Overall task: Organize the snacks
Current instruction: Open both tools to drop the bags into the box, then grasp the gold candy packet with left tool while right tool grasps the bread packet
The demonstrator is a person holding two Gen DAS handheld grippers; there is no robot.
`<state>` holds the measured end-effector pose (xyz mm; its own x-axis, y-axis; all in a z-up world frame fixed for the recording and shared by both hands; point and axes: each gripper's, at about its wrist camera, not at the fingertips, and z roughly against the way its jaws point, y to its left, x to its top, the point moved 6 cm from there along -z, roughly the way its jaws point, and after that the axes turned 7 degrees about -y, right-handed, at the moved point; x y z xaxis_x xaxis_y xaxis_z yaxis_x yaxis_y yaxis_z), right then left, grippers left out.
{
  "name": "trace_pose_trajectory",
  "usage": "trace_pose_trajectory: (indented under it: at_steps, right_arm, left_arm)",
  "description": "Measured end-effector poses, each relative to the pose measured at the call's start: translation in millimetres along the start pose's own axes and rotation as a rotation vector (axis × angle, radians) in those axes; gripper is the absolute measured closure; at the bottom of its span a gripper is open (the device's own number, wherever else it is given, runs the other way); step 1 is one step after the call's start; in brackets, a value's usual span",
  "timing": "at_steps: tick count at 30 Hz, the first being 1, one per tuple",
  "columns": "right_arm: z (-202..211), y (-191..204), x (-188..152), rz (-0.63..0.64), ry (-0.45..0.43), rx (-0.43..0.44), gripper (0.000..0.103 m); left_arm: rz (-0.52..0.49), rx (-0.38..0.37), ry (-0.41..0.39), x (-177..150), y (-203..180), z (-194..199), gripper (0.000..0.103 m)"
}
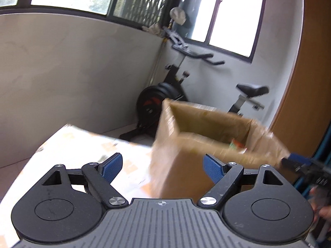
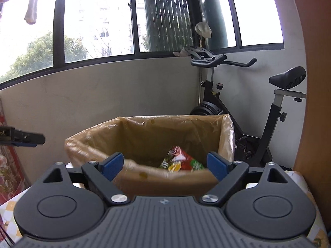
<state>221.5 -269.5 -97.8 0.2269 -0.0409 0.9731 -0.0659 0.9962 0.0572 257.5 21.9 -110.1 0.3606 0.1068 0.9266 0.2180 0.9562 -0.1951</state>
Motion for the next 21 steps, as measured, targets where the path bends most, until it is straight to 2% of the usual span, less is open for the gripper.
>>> trace_pose_trajectory:
  at_steps: [4, 7, 10, 15, 21]
  right_arm:
    - [14, 0, -16, -0.011, 0.012, -0.01, 0.013]
    - [18, -1, -28, -0.016, 0.03, -0.025, 0.014]
    - [20, -4, -42, -0.013, 0.063, -0.037, 0.017]
    - [29, -19, -64, -0.011, 0.113, -0.081, 0.021]
    - [37, -33, -94, -0.022, 0.199, -0.111, 0.022]
  left_arm:
    - [-0.018, 0.032, 0.059, -35, 10, 11, 0.019]
    - [0.024, 0.044, 0.109, -60, 14, 10, 0.025]
    - [0.064, 0.062, 0.135, -81, 16, 10, 0.026]
    - [0.049, 0.062, 0.163, -103, 9, 11, 0.026]
    - [0.085, 0.072, 0.201, -130, 9, 12, 0.03]
